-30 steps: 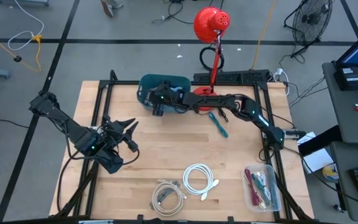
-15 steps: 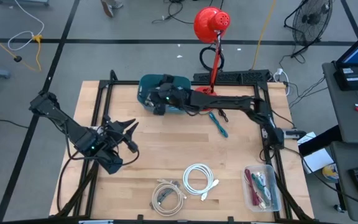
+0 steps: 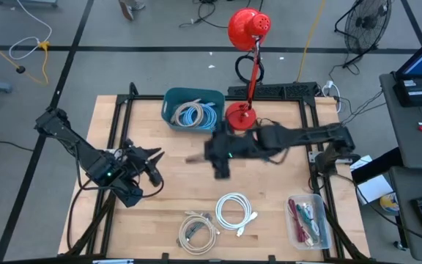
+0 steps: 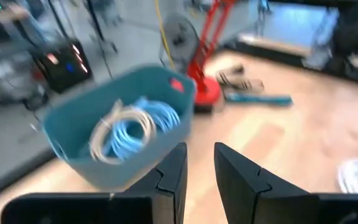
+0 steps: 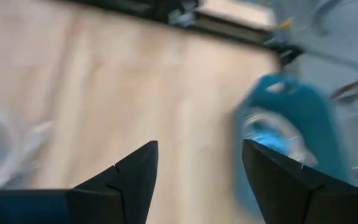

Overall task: Pick & Place USB Port
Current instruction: Put the light brown hdmi cable into the blue bin

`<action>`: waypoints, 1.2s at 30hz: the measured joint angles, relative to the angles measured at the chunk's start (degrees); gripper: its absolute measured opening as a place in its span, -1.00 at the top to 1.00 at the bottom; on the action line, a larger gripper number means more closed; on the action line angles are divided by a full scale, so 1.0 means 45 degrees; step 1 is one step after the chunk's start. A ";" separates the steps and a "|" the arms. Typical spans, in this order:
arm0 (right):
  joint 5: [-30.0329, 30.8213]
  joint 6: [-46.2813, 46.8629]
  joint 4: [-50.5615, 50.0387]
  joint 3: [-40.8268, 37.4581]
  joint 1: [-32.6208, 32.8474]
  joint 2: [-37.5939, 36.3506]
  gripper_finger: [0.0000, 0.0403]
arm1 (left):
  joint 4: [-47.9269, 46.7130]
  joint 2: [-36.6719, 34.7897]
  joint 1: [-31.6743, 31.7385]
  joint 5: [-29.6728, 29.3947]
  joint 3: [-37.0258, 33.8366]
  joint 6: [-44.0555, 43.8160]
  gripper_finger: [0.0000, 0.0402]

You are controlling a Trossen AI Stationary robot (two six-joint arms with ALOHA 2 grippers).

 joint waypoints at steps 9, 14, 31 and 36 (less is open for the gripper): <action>0.1781 0.2623 -0.1877 -0.1683 0.2566 -0.0004 -0.07 | 0.2489 0.0602 -0.0340 0.6221 -0.0694 -0.0070 0.57; 0.3911 0.3681 -0.1668 -0.3818 0.3117 0.0028 -0.04 | 0.7042 0.1509 -0.1076 0.9632 -0.1959 -0.0598 0.57; 0.5612 0.5421 0.5658 -1.0716 0.3180 -0.1012 -0.04 | 0.9934 0.3429 0.4384 1.5496 -0.2249 0.7328 0.57; 0.5056 0.5311 0.8127 -1.2240 0.3180 -0.2150 -0.04 | 0.9637 0.3723 0.5982 1.9858 -0.2254 0.8911 0.57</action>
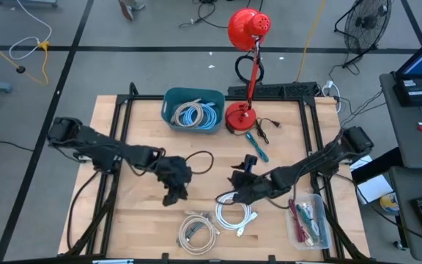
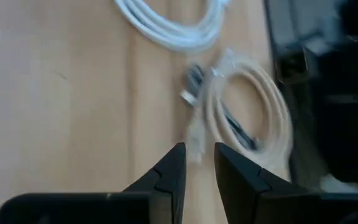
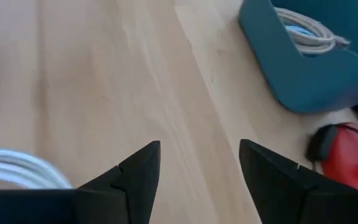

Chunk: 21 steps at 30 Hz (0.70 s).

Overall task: Pick & Place USB Port
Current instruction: Put the light brown hdmi cable into the blue bin

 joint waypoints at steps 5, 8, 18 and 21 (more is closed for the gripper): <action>-0.0499 0.0053 0.2357 -0.1544 0.0092 -0.1075 -0.04 | 0.0083 0.1601 0.0320 0.2060 0.0019 0.0195 0.57; -0.0462 -0.0026 0.3573 -0.2250 0.0191 -0.1470 -0.04 | 0.0314 0.2957 0.0150 0.2531 -0.0015 0.0240 0.57; -0.0430 -0.0026 0.4272 -0.2695 0.0248 -0.1593 -0.04 | 0.1522 0.4290 -0.0499 0.2947 0.0005 -0.0756 0.57; -0.0422 -0.0036 0.4277 -0.2695 0.0290 -0.1593 -0.04 | 0.0749 0.3842 -0.1113 0.2388 0.0005 -0.1499 0.57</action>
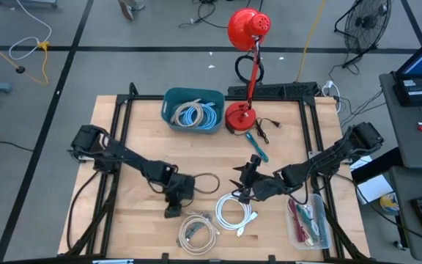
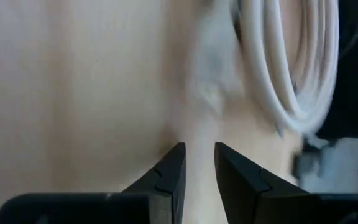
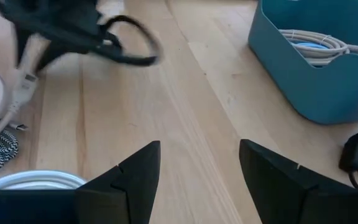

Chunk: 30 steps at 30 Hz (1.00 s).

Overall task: Pick & Place USB Port
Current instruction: Put the light brown hdmi cable into the blue bin

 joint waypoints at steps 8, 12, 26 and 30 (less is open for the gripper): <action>-0.0027 -0.0151 -0.0045 0.0005 0.0047 0.0000 -0.04 | -0.1796 -0.1765 -0.1479 -0.2273 -0.0182 -0.3754 0.57; -0.0037 -0.0247 -0.0045 0.0005 0.0135 0.0005 -0.04 | -0.0267 -0.3084 -0.2155 -0.4296 -0.1142 -0.6800 0.57; 0.0239 -0.1035 0.0404 0.0010 0.0283 0.0015 -0.04 | 0.9854 -0.4311 -0.5263 -0.9867 -0.6489 -1.3235 0.55; 0.0351 -0.1364 0.0742 0.0015 0.0283 0.0015 -0.04 | 0.9916 -0.4217 -0.5363 -1.0161 -0.6359 -1.3076 0.36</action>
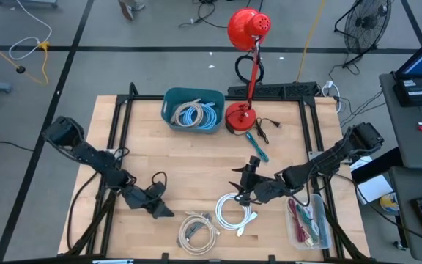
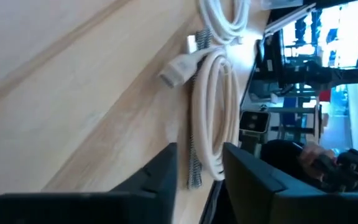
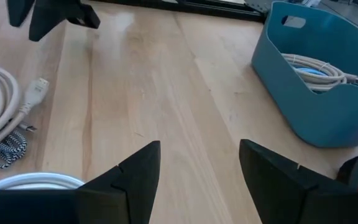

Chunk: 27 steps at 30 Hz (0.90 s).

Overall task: Pick & Place USB Port
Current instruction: Put the light brown hdmi cable into the blue bin

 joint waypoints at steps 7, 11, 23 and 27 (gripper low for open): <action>0.0006 0.0014 0.0000 0.0000 -0.0005 0.0000 -0.04 | -0.0328 -0.0007 0.0289 0.0373 0.0117 -0.0037 -0.14; 0.0006 0.0014 0.0009 0.0000 0.0000 0.0000 -0.04 | -0.0220 0.0189 0.0319 0.0622 0.0131 -0.0082 -0.24; -0.0003 0.0018 0.0029 0.0000 0.0004 0.0000 -0.04 | 0.0721 0.3511 0.0835 0.2564 0.2468 0.0818 -0.25; -0.0031 0.0063 0.0029 0.0000 0.0005 0.0000 -0.04 | 0.0674 0.3918 0.1046 0.3248 0.2778 0.1081 -0.25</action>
